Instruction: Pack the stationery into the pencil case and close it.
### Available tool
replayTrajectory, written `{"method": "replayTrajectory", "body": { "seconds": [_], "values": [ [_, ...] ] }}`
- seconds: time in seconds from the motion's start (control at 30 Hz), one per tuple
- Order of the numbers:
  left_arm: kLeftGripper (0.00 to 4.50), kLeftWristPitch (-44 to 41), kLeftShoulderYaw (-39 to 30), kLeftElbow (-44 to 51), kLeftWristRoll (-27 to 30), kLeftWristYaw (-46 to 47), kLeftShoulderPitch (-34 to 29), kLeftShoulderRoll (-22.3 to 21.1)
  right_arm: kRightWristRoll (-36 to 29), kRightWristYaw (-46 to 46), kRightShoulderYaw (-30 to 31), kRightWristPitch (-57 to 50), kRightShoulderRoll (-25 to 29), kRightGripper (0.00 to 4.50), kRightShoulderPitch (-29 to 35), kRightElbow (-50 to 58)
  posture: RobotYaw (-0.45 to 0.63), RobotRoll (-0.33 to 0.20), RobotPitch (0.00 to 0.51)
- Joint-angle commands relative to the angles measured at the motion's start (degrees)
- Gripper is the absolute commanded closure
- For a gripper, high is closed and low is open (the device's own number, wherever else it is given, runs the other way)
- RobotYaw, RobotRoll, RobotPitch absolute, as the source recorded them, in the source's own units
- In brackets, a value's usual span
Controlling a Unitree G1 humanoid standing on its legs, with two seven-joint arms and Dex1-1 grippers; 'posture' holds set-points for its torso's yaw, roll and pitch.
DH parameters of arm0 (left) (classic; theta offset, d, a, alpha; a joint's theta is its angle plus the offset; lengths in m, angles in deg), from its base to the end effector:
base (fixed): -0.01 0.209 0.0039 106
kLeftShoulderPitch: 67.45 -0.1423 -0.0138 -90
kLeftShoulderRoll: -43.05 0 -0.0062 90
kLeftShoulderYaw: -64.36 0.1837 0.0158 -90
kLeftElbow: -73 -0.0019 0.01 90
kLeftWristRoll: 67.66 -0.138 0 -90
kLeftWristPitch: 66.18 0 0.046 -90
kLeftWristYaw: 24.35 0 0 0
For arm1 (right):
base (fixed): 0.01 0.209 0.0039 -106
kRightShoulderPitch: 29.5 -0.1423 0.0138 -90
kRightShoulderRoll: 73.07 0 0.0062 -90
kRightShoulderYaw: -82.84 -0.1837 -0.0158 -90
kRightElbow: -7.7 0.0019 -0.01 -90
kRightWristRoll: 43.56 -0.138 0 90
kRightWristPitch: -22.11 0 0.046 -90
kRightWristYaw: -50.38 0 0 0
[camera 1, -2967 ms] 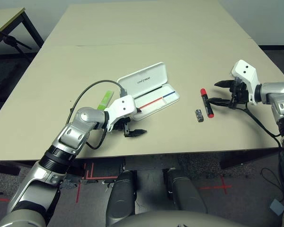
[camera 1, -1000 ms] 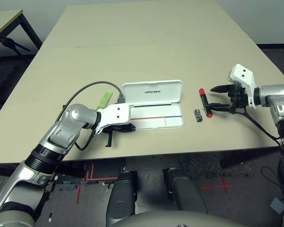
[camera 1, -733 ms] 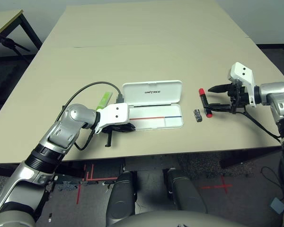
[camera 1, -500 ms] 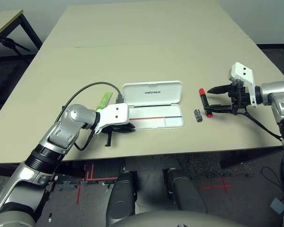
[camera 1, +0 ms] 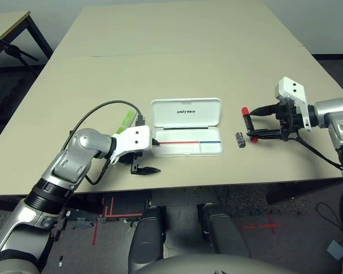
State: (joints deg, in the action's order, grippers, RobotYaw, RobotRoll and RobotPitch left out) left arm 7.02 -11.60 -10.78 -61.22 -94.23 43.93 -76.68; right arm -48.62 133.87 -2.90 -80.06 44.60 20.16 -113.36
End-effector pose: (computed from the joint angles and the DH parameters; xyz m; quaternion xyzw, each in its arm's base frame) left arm 0.2558 0.2222 0.1553 0.3191 0.1705 -0.5889 0.7227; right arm 0.3069 -0.2936 0.1825 -0.2119 0.2049 0.5355 0.7914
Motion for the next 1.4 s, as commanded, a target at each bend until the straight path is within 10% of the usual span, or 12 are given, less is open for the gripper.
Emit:
{"method": "replayTrajectory", "body": {
  "seconds": [0.03,0.77,1.4],
  "values": [
    [0.01,0.5,-3.1,1.4,1.8,0.6,-1.4,-1.2,-2.6,0.6,-0.8,-2.9,1.0,0.00,1.5,3.8,-0.03,0.000,0.120],
    [0.01,-1.3,-13.3,8.9,10.1,1.8,-2.3,-4.9,-11.7,-33.9,-11.2,-53.0,4.1,0.00,7.8,38.2,-0.08,0.000,0.147],
    [0.01,-1.4,-13.1,10.1,10.6,1.8,0.4,-5.2,-7.2,-66.3,-18.7,-80.3,-16.6,0.00,-2.4,39.2,-0.07,0.000,0.147]
  ]
}}
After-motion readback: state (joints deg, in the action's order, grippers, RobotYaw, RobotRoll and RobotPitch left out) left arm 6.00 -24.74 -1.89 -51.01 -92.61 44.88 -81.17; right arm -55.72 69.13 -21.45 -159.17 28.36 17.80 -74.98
